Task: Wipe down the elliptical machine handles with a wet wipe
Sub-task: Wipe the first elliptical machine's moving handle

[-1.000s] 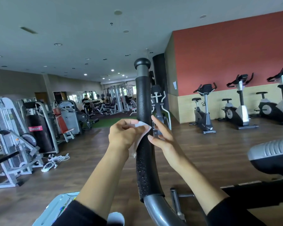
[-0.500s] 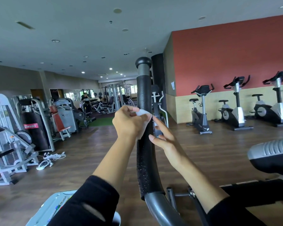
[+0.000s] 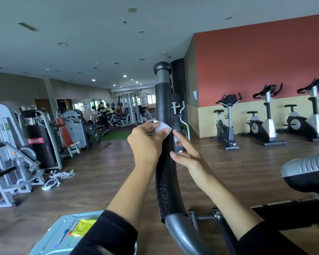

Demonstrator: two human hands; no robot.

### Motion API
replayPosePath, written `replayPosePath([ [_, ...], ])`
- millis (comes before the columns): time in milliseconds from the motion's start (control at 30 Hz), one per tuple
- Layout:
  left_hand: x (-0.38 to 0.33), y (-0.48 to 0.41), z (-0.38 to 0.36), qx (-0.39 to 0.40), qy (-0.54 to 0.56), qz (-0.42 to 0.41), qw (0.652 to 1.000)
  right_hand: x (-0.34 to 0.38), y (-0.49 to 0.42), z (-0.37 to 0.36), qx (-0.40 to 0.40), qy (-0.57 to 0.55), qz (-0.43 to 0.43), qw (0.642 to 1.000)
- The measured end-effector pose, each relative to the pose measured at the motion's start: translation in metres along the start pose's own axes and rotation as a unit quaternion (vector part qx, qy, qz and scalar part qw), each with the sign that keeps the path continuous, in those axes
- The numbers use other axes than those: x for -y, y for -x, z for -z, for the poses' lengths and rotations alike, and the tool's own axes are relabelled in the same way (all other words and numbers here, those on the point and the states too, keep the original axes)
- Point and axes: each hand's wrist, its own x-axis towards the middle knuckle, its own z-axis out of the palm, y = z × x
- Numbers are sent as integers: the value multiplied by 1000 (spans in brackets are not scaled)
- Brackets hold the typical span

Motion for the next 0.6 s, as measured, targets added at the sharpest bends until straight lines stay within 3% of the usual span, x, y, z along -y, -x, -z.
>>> replayPosePath([
  [167,18,21,25,63,-5,21,998,1,7,3,14,-3,-5,1000],
  [300,12,23,26,58,-27,-21,998,7,13,1,7,5,-11,1000],
  [600,20,46,36,67,-30,-29,997,8,32,5,29,51,-26,998],
])
